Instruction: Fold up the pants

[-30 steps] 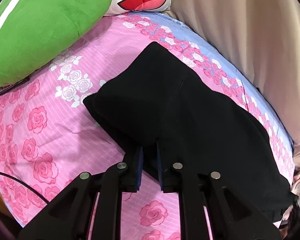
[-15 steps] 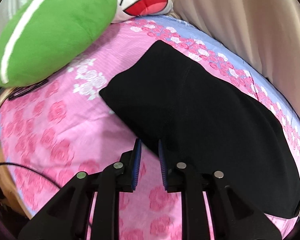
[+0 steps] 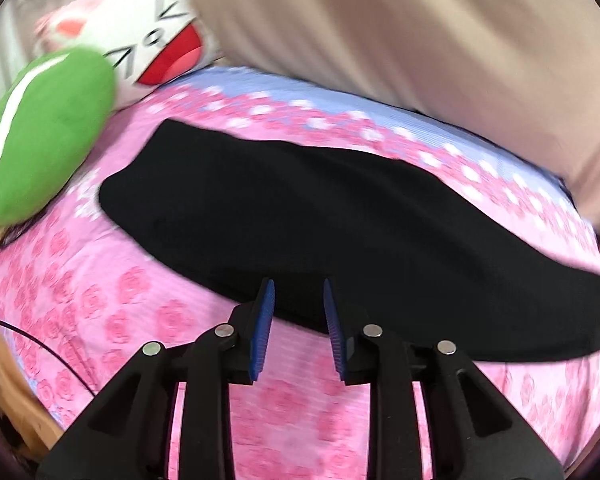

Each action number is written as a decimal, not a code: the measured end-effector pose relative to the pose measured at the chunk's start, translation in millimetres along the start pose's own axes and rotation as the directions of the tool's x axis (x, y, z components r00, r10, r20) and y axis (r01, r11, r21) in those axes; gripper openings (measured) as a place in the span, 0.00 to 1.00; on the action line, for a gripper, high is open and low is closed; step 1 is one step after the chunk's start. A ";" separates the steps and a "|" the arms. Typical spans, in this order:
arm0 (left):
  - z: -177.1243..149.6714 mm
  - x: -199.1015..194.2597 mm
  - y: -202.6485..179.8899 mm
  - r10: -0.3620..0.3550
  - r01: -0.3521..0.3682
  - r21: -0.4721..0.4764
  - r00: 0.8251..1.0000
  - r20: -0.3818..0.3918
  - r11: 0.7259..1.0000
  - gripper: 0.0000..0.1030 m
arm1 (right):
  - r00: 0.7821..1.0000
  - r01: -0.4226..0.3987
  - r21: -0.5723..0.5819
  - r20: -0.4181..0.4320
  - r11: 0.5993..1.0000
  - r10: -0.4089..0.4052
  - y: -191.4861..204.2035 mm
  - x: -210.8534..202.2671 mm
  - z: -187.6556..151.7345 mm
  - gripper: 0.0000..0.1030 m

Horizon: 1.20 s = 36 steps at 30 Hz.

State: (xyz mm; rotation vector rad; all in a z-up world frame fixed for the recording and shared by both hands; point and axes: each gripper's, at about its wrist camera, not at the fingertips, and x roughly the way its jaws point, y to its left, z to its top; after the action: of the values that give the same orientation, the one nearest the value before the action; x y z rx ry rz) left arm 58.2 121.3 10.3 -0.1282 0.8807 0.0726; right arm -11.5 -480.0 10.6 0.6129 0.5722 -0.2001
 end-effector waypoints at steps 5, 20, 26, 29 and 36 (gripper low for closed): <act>-12.5 11.5 -54.4 -0.040 0.044 0.124 0.999 -0.028 0.991 0.34 | 0.945 0.284 0.002 -0.169 0.959 -0.280 -67.6 11.4 -44.8 0.38; -30.1 12.5 -82.1 -0.014 0.023 0.168 0.998 -0.053 0.986 0.47 | 0.958 0.270 -0.099 -0.067 0.958 -0.277 -82.0 19.2 -9.2 0.09; -21.6 29.0 -57.6 0.038 -0.031 0.116 0.998 -0.057 0.993 0.48 | 0.946 0.311 0.002 -0.098 0.950 -0.309 -113.4 14.0 -14.9 0.10; -17.4 32.5 -47.4 0.060 -0.056 0.094 0.997 -0.043 0.994 0.51 | 0.938 0.346 -0.072 0.032 0.936 -0.344 -61.6 -15.1 -15.3 0.12; 9.3 40.8 4.1 0.143 -0.143 -0.014 0.989 0.020 0.990 0.67 | 0.990 -0.079 -0.372 -0.140 0.925 0.028 126.4 45.4 -36.7 0.12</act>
State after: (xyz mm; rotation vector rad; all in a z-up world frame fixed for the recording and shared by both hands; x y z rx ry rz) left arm 90.7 127.1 -15.7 -0.0759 0.8682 0.2134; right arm 52.8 -357.0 22.0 0.2674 0.7005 0.0060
